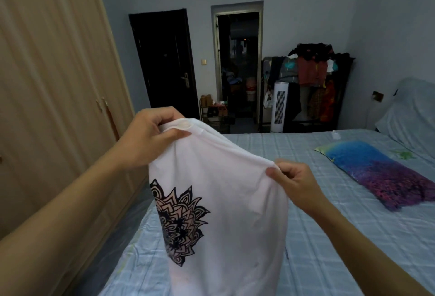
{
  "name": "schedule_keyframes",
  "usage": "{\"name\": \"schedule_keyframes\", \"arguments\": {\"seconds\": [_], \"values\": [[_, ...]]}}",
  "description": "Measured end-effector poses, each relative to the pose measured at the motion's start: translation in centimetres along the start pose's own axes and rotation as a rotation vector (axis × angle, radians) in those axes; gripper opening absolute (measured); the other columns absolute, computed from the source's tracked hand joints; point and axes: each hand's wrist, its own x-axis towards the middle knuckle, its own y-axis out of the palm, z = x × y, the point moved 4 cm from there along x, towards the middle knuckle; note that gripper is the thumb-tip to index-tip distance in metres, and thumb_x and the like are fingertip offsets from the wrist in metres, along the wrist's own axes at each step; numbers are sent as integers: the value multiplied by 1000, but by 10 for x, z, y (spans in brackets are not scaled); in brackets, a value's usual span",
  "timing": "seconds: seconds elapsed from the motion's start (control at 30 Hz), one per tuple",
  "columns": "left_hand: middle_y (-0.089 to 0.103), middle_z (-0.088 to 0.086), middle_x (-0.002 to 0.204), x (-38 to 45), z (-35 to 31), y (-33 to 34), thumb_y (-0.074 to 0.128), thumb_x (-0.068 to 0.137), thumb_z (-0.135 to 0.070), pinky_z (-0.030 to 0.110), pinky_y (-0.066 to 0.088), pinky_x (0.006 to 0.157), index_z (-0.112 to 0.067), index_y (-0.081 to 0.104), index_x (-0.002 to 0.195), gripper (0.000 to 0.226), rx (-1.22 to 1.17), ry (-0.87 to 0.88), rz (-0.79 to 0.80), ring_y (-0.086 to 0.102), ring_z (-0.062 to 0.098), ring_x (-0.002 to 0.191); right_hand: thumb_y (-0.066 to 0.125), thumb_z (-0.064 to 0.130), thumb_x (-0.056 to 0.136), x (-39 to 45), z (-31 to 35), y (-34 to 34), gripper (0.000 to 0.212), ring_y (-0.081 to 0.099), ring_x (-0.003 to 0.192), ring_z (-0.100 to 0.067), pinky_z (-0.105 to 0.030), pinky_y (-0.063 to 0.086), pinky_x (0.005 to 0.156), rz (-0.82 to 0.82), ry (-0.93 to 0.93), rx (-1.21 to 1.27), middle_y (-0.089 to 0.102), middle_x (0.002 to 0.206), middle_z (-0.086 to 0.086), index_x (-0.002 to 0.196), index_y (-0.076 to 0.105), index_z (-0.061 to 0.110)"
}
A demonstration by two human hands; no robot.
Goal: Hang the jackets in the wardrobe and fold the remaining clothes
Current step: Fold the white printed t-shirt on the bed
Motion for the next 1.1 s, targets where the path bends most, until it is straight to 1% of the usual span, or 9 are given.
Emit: {"name": "schedule_keyframes", "arguments": {"seconds": [0.1, 0.17, 0.27, 0.47, 0.63, 0.8, 0.9, 1.0, 1.1], "values": [[69, -14, 82, 5, -12, 2, 72, 89, -13, 10, 44, 63, -24, 70, 86, 12, -7, 11, 0, 62, -2, 73, 77, 14, 83, -20, -16, 17, 8, 68, 78, -15, -24, 52, 70, 234, 56, -76, 71, 87, 2, 75, 76, 16], [70, -13, 85, 6, -17, 13, 72, 89, -13, 10, 45, 66, -24, 70, 88, 11, 31, 12, 33, 64, -1, 76, 75, 4, 82, -32, -35, 23, 8, 69, 81, -23, -35, 55, 72, 199, 76, -84, 72, 89, -7, 77, 77, 9], [70, -11, 85, 6, -14, 26, 72, 89, -12, 13, 46, 68, -21, 71, 89, 9, 49, -36, 62, 64, 1, 78, 71, 0, 85, -35, -45, 4, 10, 67, 79, -25, -35, 50, 74, 65, 95, 3, 71, 87, -12, 77, 77, 4], [71, -7, 79, 12, -18, 34, 72, 87, -17, 13, 47, 62, -21, 72, 85, 4, -15, -93, 156, 63, 0, 70, 66, 2, 89, -17, -20, -65, 12, 65, 85, -14, -27, 50, 79, -17, 22, -55, 70, 92, -7, 87, 77, 0], [70, 14, 79, 20, -28, 49, 72, 84, -29, 22, 50, 56, -13, 72, 87, 16, -133, -179, 277, 64, 13, 67, 74, -1, 80, -2, -11, -103, 9, 68, 83, -11, -18, 53, 76, 0, -21, -41, 71, 88, -3, 86, 78, 4], [71, 6, 77, 22, -25, 71, 70, 85, -23, 22, 51, 57, -14, 72, 84, 10, -239, -223, 281, 66, 13, 68, 75, 0, 79, -8, -30, -111, 19, 68, 78, -12, -20, 55, 73, -55, 8, 25, 72, 85, -2, 77, 76, 18], [72, 12, 82, 27, -15, 80, 70, 84, -23, 24, 53, 59, -10, 72, 87, 13, -283, -252, 252, 68, 17, 71, 72, -1, 84, -11, -51, -107, 21, 66, 80, -16, -26, 56, 75, 5, 85, 32, 66, 84, -4, 91, 61, 14], [73, 11, 83, 41, -3, 92, 70, 85, -24, 27, 54, 61, -10, 72, 88, 14, -280, -250, 250, 69, 19, 72, 65, 6, 92, -9, -72, -95, 15, 62, 80, -10, -24, 51, 74, 120, 101, -218, 63, 85, -2, 97, 60, 19], [69, 23, 86, 59, 19, 108, 69, 87, -21, 41, 52, 66, 0, 69, 90, 21, -240, -235, 264, 66, 39, 74, 55, 14, 99, -8, -100, -77, 20, 51, 69, -10, -31, 41, 66, 164, 105, -419, 54, 75, 0, 79, 56, 13]]}}
